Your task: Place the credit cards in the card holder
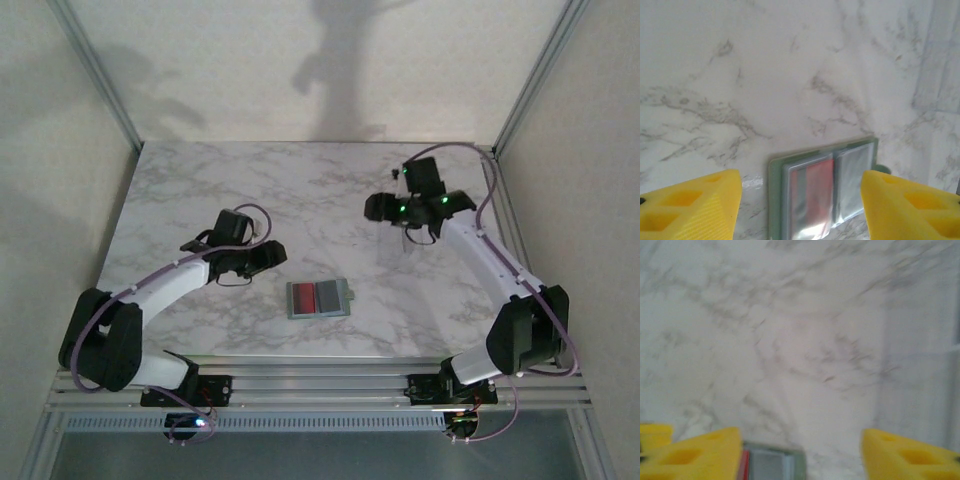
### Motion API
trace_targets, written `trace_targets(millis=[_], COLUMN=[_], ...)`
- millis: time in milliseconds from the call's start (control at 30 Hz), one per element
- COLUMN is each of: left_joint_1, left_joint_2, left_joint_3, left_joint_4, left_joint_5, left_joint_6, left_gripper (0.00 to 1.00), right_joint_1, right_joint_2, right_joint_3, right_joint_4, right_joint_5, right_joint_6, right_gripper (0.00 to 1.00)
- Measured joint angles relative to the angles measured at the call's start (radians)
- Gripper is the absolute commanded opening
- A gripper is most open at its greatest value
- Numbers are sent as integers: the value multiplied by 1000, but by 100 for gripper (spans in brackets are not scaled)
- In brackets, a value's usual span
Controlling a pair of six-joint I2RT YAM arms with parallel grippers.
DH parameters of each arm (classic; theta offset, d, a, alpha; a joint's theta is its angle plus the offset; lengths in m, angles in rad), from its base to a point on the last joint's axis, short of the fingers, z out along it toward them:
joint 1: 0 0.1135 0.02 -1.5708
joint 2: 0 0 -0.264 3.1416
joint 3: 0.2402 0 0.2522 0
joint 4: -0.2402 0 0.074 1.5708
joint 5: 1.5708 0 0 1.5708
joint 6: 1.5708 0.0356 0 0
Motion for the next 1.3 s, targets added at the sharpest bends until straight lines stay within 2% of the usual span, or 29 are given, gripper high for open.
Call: trace_targets(millis=[167, 367, 667, 800, 900, 1300], left_joint_1=[0, 0, 0, 0, 0, 0], left_joint_2=[-27, -29, -28, -27, -15, 17], left_joint_3=[66, 98, 96, 84, 79, 77], left_joint_4=[-27, -41, -51, -52, -51, -47], left_joint_5=[-84, -132, -139, -138, -137, -122], left_joint_6=[8, 24, 34, 38, 38, 49], left_gripper=[64, 65, 65, 64, 64, 63], right_joint_1=[-71, -124, -138, -138, -137, -134], right_joint_2=[129, 328, 510, 562, 575, 575], right_joint_3=[178, 353, 450, 457, 457, 457], right_joint_4=[-92, -180, -230, -241, -247, -243], right_joint_5=[102, 203, 334, 378, 416, 515], right_joint_6=[-71, -160, -254, -278, -292, -311], right_gripper=[99, 99, 99, 93, 91, 70])
